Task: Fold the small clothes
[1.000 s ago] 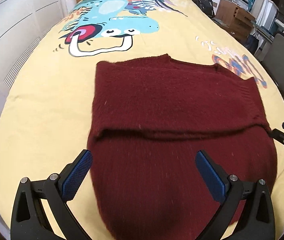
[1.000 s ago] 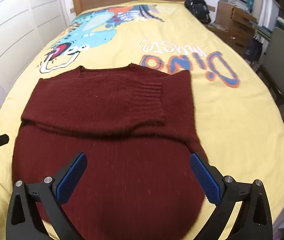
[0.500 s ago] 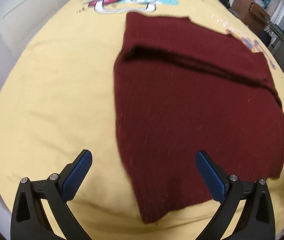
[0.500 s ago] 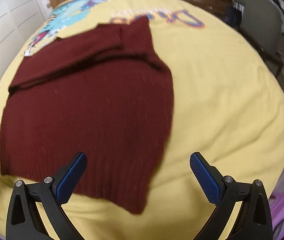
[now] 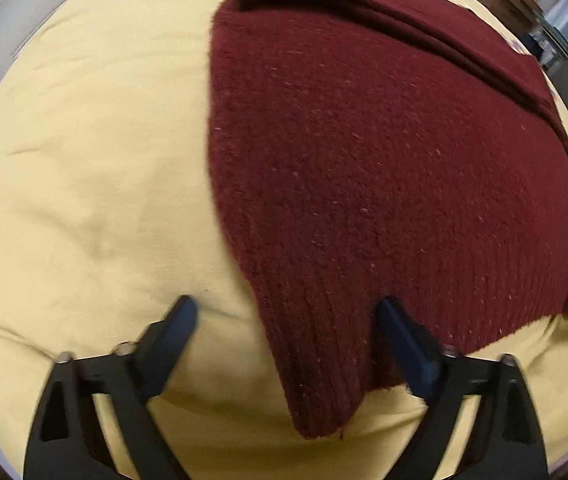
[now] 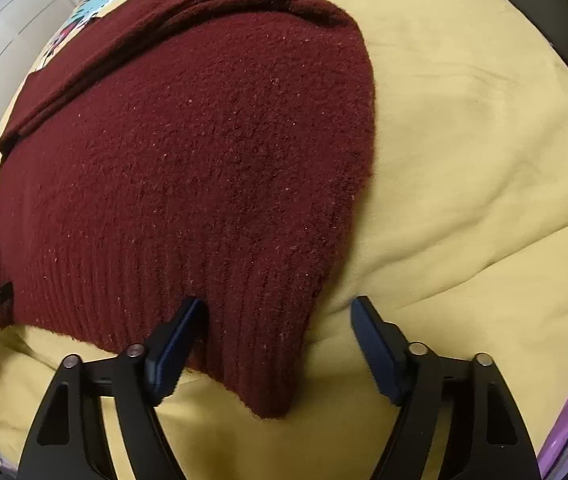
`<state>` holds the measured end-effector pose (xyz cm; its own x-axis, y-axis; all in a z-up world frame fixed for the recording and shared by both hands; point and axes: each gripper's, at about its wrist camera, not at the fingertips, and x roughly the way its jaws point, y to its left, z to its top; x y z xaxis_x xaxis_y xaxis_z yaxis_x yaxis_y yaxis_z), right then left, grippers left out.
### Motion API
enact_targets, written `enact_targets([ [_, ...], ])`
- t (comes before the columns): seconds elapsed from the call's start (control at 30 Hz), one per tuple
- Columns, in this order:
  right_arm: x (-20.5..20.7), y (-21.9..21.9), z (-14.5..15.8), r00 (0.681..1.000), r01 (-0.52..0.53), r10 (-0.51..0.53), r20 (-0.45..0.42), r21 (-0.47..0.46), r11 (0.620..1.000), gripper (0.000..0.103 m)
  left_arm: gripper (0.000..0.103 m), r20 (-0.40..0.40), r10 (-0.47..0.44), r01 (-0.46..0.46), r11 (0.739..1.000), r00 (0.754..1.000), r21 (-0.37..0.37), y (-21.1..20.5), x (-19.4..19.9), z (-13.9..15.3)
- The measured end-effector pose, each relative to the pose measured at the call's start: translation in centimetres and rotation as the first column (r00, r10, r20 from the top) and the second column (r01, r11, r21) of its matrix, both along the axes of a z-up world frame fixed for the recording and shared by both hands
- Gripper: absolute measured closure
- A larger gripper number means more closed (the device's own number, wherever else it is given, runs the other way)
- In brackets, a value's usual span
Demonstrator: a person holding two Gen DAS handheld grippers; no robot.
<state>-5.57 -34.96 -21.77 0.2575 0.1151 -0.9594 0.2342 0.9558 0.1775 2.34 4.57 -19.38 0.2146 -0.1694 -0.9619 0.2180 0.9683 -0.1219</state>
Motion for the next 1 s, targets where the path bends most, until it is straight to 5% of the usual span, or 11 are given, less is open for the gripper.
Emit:
enact_targets([
  [0.03,-0.1,-0.1,0.0,1.0,-0.003,0.003,0.0,0.008,1.0,0.036,0.028,0.002,-0.014,0.013,1.0,1.0,0.004,-0.1,0.0,0.0],
  [0.1,-0.2,-0.1,0.0,1.0,-0.011,0.011,0.002,0.031,0.999,0.063,0.043,0.01,-0.032,0.032,0.999,0.999,0.006,-0.3,-0.1,0.2],
  [0.2,-0.2,-0.1,0.4,1.0,-0.02,0.018,0.016,0.096,0.995,0.089,0.08,0.011,-0.06,0.06,0.998,0.998,-0.026,-0.8,-0.2,0.8],
  [0.27,-0.3,-0.2,0.9,0.999,-0.022,0.02,0.026,0.095,0.995,0.09,0.093,0.003,-0.075,0.075,0.996,0.997,-0.044,-1.1,-0.2,1.2],
  [0.43,-0.5,-0.6,3.5,0.997,-0.044,0.037,0.075,0.09,0.995,0.091,0.094,0.019,-0.113,0.114,0.993,0.993,-0.037,-2.1,-0.2,2.9],
  [0.7,1.4,-1.4,10.0,0.976,-0.065,0.051,0.21,0.061,0.996,0.091,0.094,0.095,-0.077,0.09,0.986,0.992,-0.14,-1.5,0.8,8.6],
  [1.0,7.9,-2.9,16.5,0.93,-0.05,0.036,0.365,0.03,0.998,0.092,0.094,0.24,-0.028,0.076,0.979,0.97,-0.189,-0.7,5.7,16.3],
])
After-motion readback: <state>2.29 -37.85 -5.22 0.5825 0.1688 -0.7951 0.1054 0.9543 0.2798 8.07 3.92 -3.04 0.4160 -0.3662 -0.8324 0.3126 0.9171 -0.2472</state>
